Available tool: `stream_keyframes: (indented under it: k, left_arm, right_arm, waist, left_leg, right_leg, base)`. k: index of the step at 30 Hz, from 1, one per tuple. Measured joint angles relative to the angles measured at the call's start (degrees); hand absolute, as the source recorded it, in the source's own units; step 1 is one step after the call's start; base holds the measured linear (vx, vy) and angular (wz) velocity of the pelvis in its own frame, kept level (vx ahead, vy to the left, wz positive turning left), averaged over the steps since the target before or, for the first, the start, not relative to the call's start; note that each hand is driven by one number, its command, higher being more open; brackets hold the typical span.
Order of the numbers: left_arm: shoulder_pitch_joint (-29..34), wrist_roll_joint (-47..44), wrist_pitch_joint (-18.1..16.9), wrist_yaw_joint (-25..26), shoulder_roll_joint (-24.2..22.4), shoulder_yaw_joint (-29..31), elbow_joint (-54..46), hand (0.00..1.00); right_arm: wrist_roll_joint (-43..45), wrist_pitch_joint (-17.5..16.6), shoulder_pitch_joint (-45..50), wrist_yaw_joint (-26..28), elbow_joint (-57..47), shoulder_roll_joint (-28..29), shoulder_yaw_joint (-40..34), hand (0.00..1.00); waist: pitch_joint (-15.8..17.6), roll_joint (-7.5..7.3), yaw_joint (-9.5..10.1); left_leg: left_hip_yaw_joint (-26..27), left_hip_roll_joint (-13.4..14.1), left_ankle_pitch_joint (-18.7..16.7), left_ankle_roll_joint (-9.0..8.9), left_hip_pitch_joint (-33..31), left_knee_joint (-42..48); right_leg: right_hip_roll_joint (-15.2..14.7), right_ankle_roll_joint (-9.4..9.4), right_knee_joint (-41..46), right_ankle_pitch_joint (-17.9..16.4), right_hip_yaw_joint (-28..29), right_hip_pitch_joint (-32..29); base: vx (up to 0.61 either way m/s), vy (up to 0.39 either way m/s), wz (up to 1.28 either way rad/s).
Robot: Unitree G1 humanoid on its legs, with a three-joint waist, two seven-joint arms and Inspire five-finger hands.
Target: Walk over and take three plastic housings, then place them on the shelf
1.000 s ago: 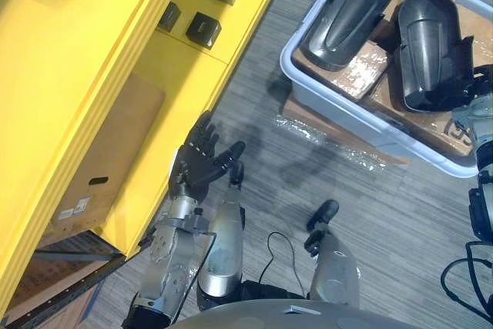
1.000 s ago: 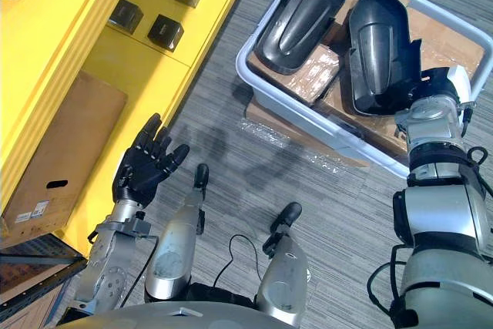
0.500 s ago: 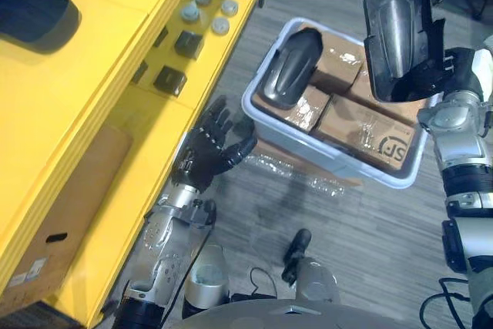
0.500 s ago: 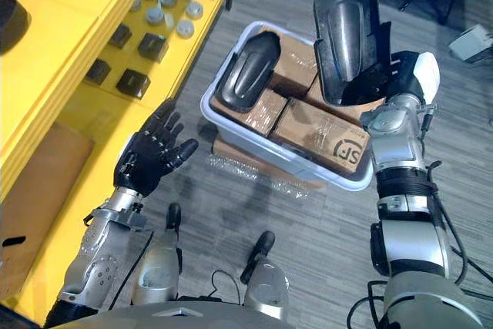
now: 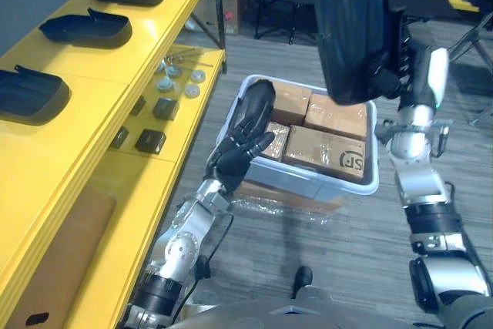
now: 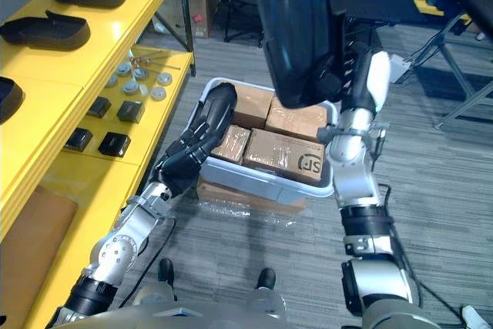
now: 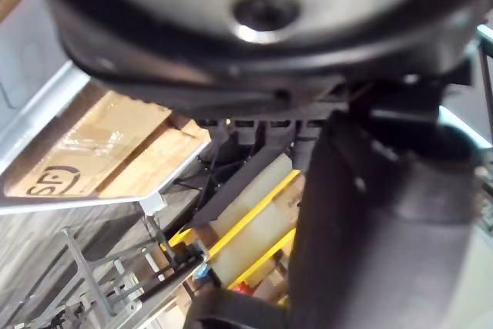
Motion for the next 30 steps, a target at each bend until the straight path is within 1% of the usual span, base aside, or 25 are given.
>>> stream_keyframes:
  k: [2,3,4,5,6,8,10,13,16,20,23,24,28,30]
  left_arm:
    - [-1.3,0.0,-1.1,1.5,-0.4,-1.0,0.3,1.0]
    - [-2.2,0.0,-1.9,2.4,-0.9,-1.5,0.8,1.0]
    - [-3.2,0.0,-2.5,3.2,-1.5,-1.9,1.5,1.0]
    - [-3.9,0.1,-2.5,3.6,-2.0,-1.9,1.9,1.0]
    - [-5.5,0.5,-2.9,5.3,-2.6,-2.2,2.2,1.0]
    - [-7.1,0.6,-4.5,7.5,-2.7,-3.3,2.7,1.0]
    - [-8.3,0.6,-4.8,8.4,-2.9,-3.5,3.5,1.0]
    - [-8.6,0.6,-4.8,9.5,-3.2,-4.0,5.8,1.0]
    - [-8.8,2.8,-4.4,9.7,-3.1,-4.2,7.2,1.0]
    - [-8.8,6.7,-1.0,10.0,-2.1,-5.1,7.8,1.0]
    - [-8.9,10.0,0.7,10.0,-1.8,-5.5,8.7,1.0]
    - [-8.9,11.5,1.3,10.0,-1.5,-5.7,8.7,0.0]
    - [-8.9,16.7,3.1,10.7,-1.3,-6.1,8.8,0.0]
    - [-9.4,18.1,3.1,11.8,-1.2,-6.0,9.5,0.0]
  right_arm:
    - [0.1,-0.2,1.7,1.2,-0.7,1.7,1.1,0.0]
    - [0.5,-0.2,2.6,2.5,-0.7,3.0,2.4,0.0]
    - [0.7,-0.3,3.9,3.6,-0.7,4.2,3.5,0.0]
    - [0.7,-0.3,4.4,4.0,-0.7,4.7,4.1,0.0]
    - [0.7,-0.3,5.4,4.8,-0.7,6.1,5.7,0.0]
    - [0.7,-0.3,6.1,5.9,-0.4,7.5,8.0,0.0]
    - [0.6,-0.3,6.3,6.8,0.2,8.7,10.3,0.0]
    - [0.7,-0.3,6.3,7.6,3.0,9.9,13.1,0.0]
    - [0.7,-0.3,6.3,7.6,4.6,10.2,13.8,0.0]
    - [0.8,-0.3,6.2,7.2,7.2,10.5,15.7,0.0]
    - [1.9,-0.3,6.2,6.9,7.8,10.5,17.3,0.0]
    - [2.4,-0.3,6.2,6.8,7.9,10.5,17.8,0.0]
    - [3.4,-0.4,6.2,6.7,8.0,10.4,19.0,0.0]
    - [4.7,-0.4,6.2,6.8,8.0,10.4,20.0,0.0]
  waist:
    - [-0.5,-0.01,-0.42]
    - [-0.9,-0.02,-1.12]
    - [-1.3,-0.02,-1.36]
    - [-1.4,-0.02,-1.37]
    - [-1.4,0.0,-1.47]
    - [-1.5,0.06,-1.56]
    - [-1.7,0.1,-1.82]
    - [-3.6,-0.27,-1.73]
    - [-4.2,-0.84,-1.48]
    - [-4.8,-1.5,-1.2]
    - [-5.1,-1.8,-1.19]
    - [-5.2,-1.83,-1.19]
    - [-5.4,-1.55,-1.23]
    - [-5.5,-1.59,-1.36]
  left_leg:
    - [0.4,0.0,0.0,-0.01,0.3,0.0]
    - [0.6,0.0,-0.1,-0.02,0.5,0.0]
    - [0.8,0.0,-0.1,-0.06,0.7,0.0]
    - [0.9,0.1,-0.1,-0.07,0.7,0.0]
    - [1.1,0.1,-0.1,-0.07,0.7,0.0]
    - [1.3,0.1,-0.1,-0.07,0.7,0.0]
    - [1.4,0.1,-0.1,-0.03,0.8,0.1]
    - [1.4,0.2,-0.2,-0.12,0.8,0.2]
    - [1.3,0.2,-0.2,-0.2,0.9,0.2]
    - [1.2,0.2,-0.8,-0.32,1.8,0.1]
    - [1.2,0.5,-1.0,-0.56,1.8,0.0]
    - [1.1,0.7,-1.0,-0.59,1.7,0.0]
    - [0.8,1.1,-1.0,-0.96,1.7,0.2]
    - [0.8,1.1,-1.0,-0.96,1.8,0.2]
  right_leg:
    - [0.0,-0.19,-0.1,0.1,0.4,0.1]
    - [0.0,-0.27,-0.2,0.1,0.5,0.1]
    - [0.0,-0.34,-0.3,0.2,0.5,0.0]
    - [0.0,-0.38,-0.4,0.2,0.5,0.0]
    - [0.1,-0.45,-0.8,0.5,0.5,0.0]
    - [0.2,-0.47,-1.2,1.0,0.6,0.1]
    - [0.2,-0.51,-1.2,1.6,0.6,0.1]
    - [0.2,-0.51,-1.3,1.7,0.6,0.2]
    - [0.2,-0.52,-1.3,1.7,0.5,0.4]
    - [0.2,-1.05,-1.4,1.3,0.5,1.0]
    - [0.5,-1.44,-1.6,1.0,0.3,1.0]
    - [0.7,-1.53,-1.6,0.9,0.1,1.0]
    - [1.0,-1.73,-1.7,0.9,-0.1,1.0]
    - [1.1,-1.74,-1.7,0.9,-0.1,1.0]
  base:
    - [-0.03,-0.009,-0.12]
    - [-0.03,-0.008,-0.14]
    - [-0.02,-0.006,-0.11]
    - [-0.02,-0.009,-0.13]
    - [-0.02,-0.009,-0.1]
    - [-0.01,-0.011,-0.09]
    - [0.0,-0.004,-0.03]
    - [0.0,0.0,0.0]
    - [0.0,0.0,0.0]
    - [-0.02,0.002,0.0]
    - [-0.01,0.001,0.0]
    - [0.0,0.0,0.0]
    - [0.0,0.0,0.0]
    - [0.0,0.0,0.0]
